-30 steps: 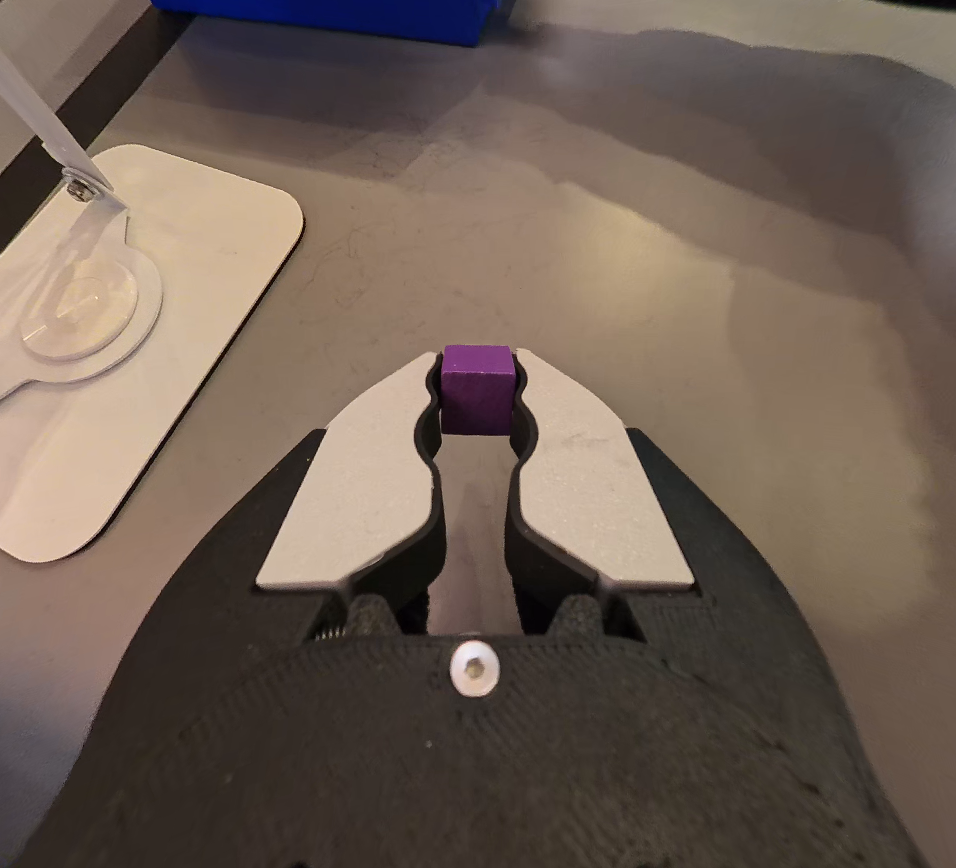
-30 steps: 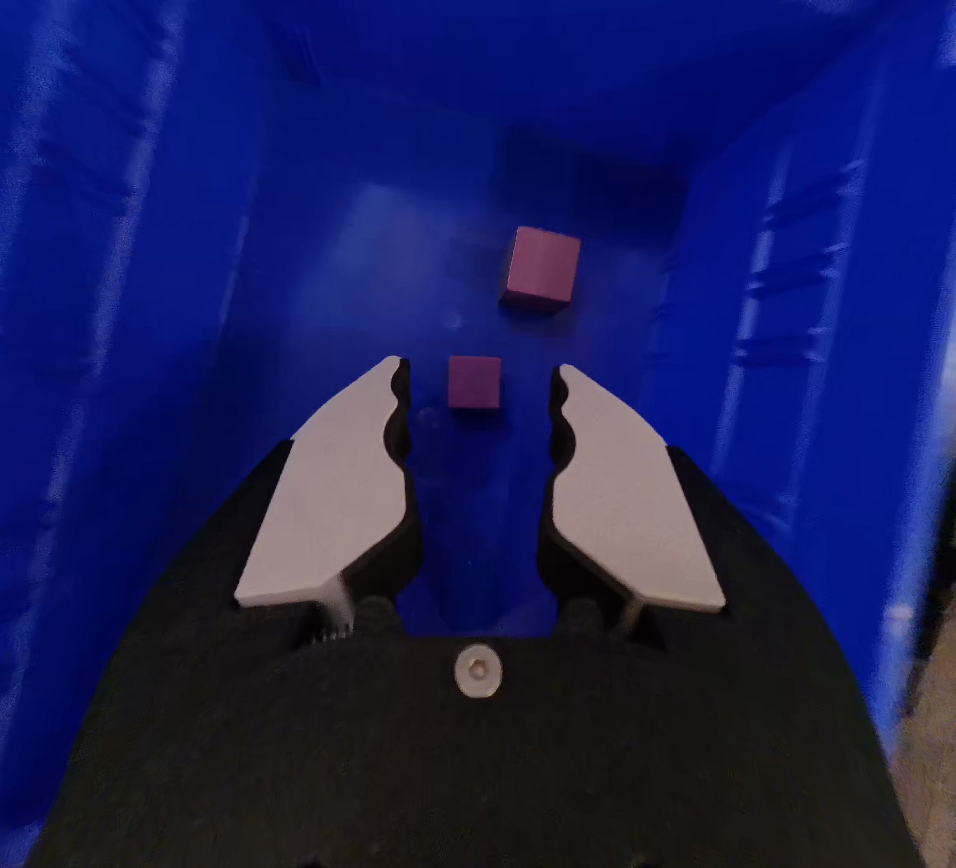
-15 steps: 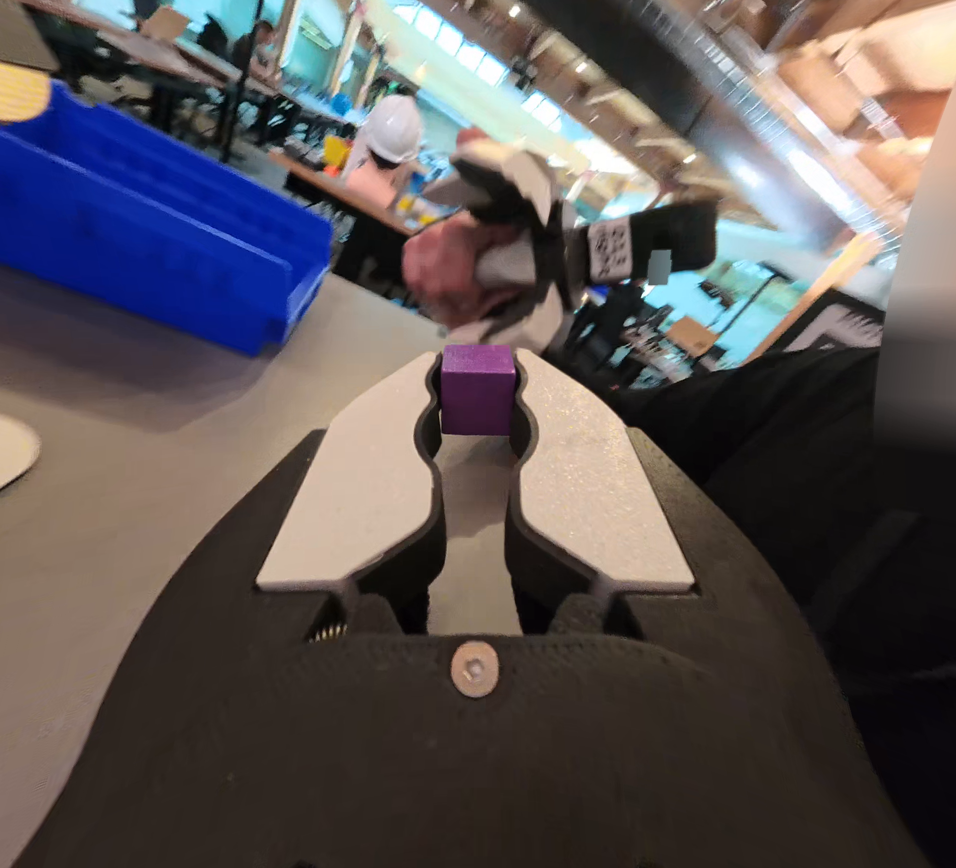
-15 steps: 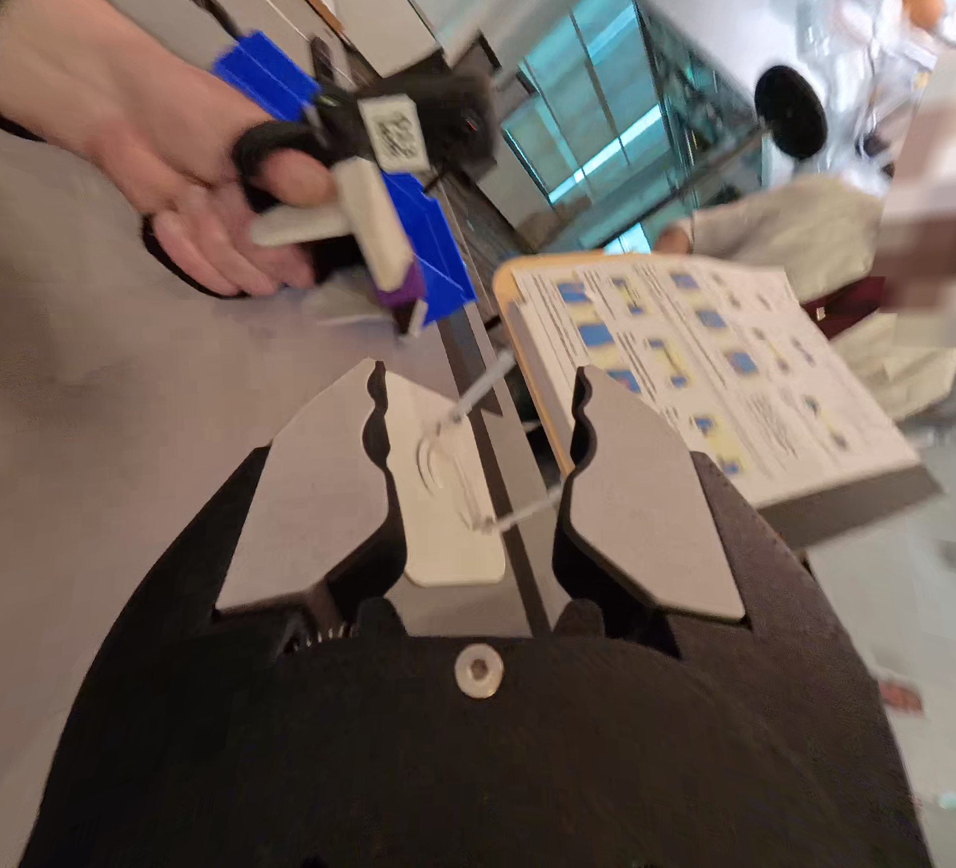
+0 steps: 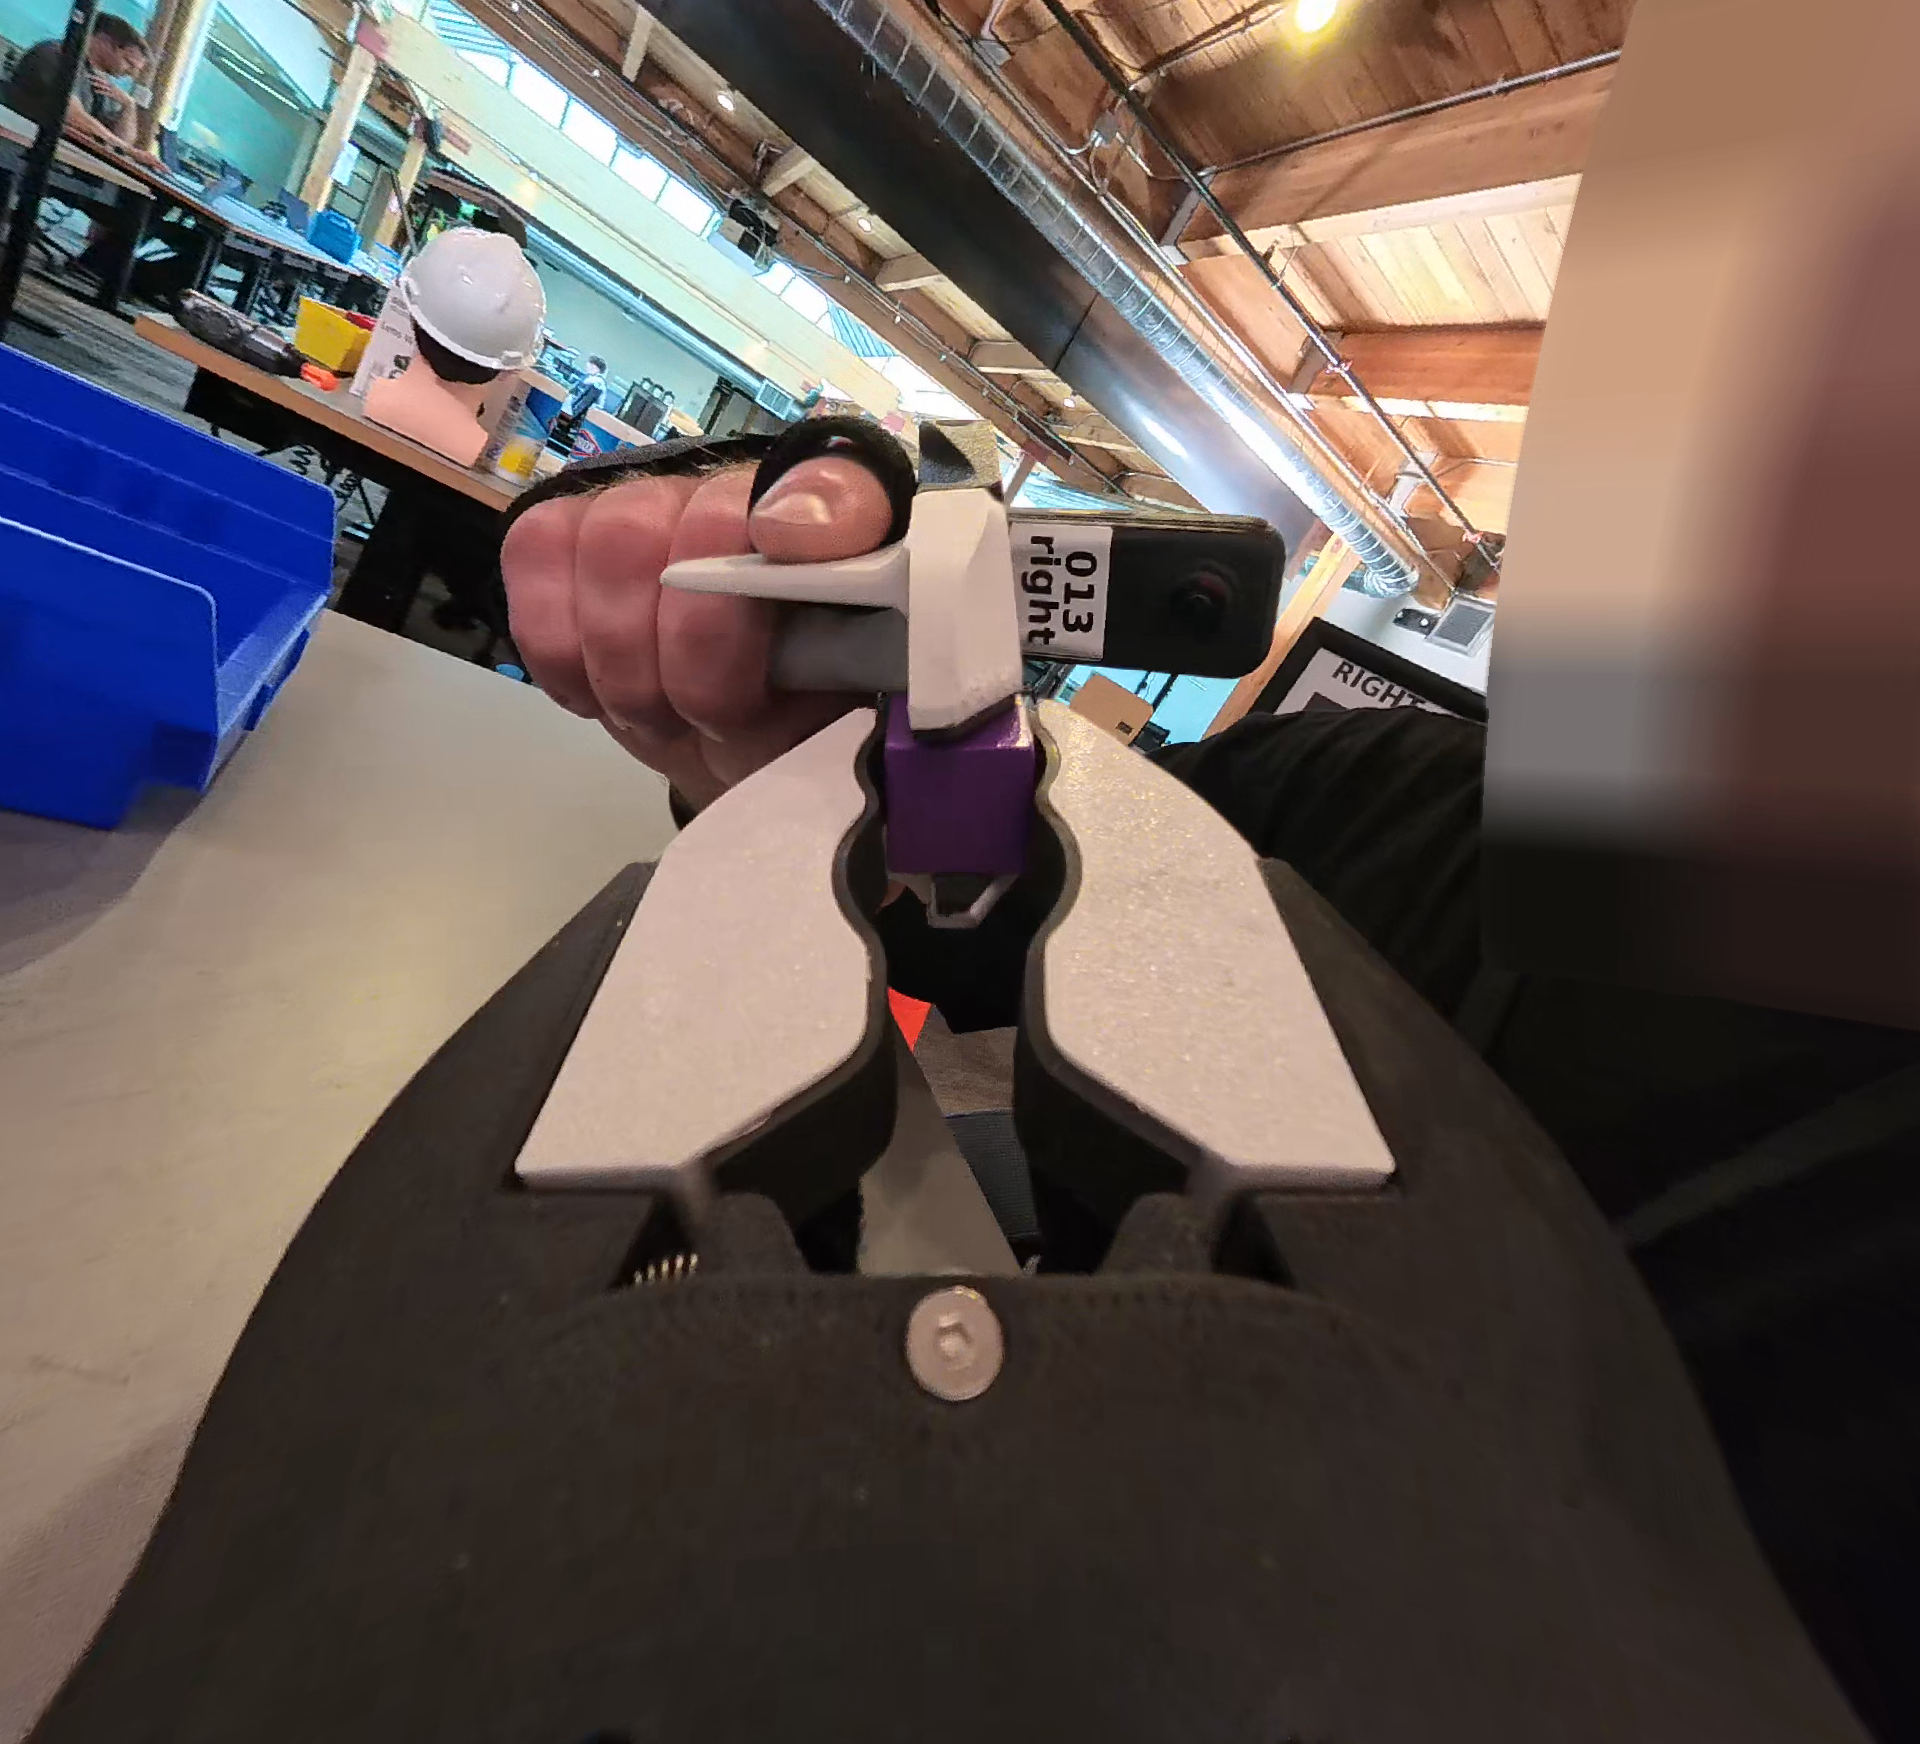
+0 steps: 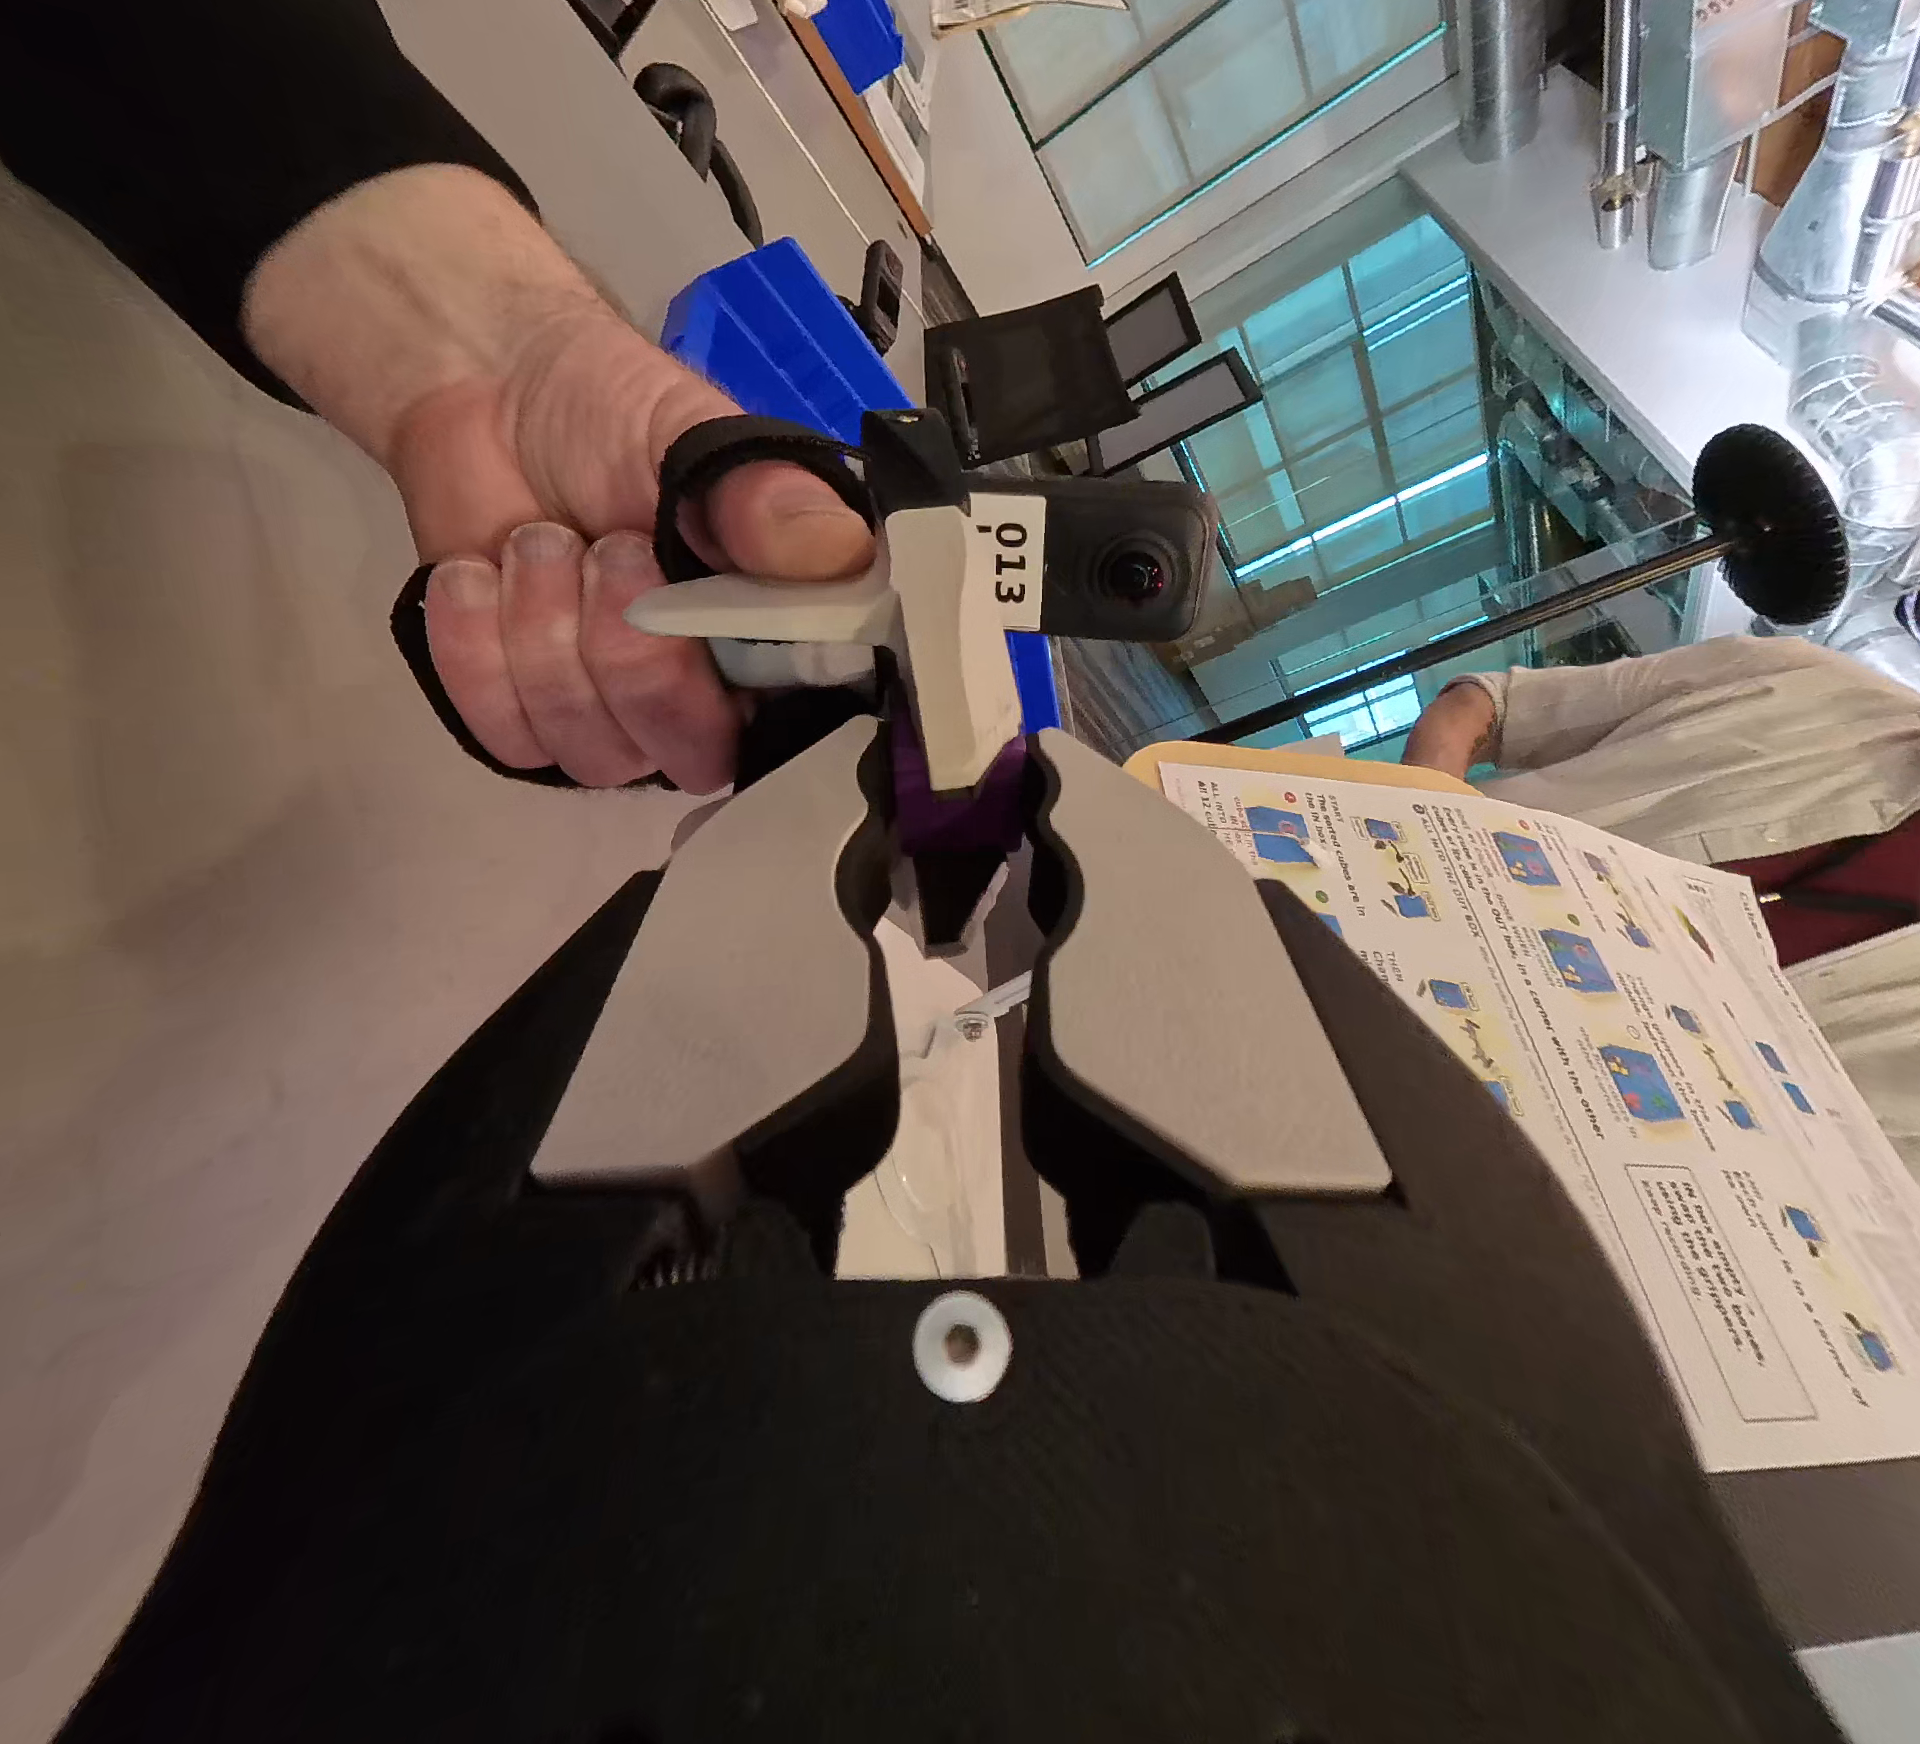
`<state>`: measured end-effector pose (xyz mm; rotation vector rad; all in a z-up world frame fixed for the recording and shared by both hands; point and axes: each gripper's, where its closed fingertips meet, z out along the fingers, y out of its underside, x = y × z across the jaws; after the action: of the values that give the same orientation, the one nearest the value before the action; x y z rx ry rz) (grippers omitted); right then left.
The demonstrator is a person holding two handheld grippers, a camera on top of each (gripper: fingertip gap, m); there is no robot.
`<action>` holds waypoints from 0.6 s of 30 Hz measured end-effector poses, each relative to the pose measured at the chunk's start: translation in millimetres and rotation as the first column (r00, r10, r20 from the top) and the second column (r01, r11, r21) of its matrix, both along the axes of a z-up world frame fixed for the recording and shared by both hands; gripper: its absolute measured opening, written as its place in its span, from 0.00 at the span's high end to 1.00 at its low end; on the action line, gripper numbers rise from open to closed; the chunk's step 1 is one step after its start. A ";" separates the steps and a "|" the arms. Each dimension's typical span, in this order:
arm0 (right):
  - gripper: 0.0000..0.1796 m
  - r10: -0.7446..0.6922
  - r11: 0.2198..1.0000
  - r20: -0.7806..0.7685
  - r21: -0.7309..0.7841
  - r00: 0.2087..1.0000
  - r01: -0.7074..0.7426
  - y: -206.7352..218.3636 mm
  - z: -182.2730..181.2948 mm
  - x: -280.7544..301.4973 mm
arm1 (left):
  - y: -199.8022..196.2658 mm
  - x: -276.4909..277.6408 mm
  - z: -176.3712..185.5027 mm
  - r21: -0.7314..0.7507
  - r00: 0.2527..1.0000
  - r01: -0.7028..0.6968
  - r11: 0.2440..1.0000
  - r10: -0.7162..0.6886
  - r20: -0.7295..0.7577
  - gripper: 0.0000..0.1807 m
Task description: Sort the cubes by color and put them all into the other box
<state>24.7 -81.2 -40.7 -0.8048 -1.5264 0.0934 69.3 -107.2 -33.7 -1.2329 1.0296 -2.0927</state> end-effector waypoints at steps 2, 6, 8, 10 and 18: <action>0.87 -0.002 1.000 -0.002 -0.024 1.000 0.002 -1.3 -0.5 0.0 | -2.7 -1.2 0.4 -0.021 0.999 0.034 0.999 -0.034 0.018 0.88; 0.87 -0.035 0.997 -0.065 -0.069 0.997 0.031 1.3 10.6 15.0 | 5.1 -8.7 2.2 0.064 0.998 -0.065 0.996 0.065 0.003 0.80; 0.87 -0.080 0.994 -0.084 -0.076 0.993 0.073 6.0 16.4 27.8 | 14.0 -15.5 1.3 0.144 0.985 -0.163 0.976 0.169 -0.033 0.79; 0.87 -0.151 0.985 -0.135 -0.109 0.979 0.137 16.1 28.3 47.0 | 28.0 -20.9 -9.8 0.283 0.942 -0.276 0.918 0.317 -0.108 0.88; 0.87 -0.674 0.697 -0.116 -0.425 0.729 0.577 117.8 47.0 206.0 | 69.4 -53.4 -57.9 0.702 0.657 -0.398 0.590 0.718 -0.230 1.00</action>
<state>230.7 36.5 6.3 -1.5275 -0.9096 -0.0352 15.9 -37.8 -91.7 -1.5116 1.1552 -0.8219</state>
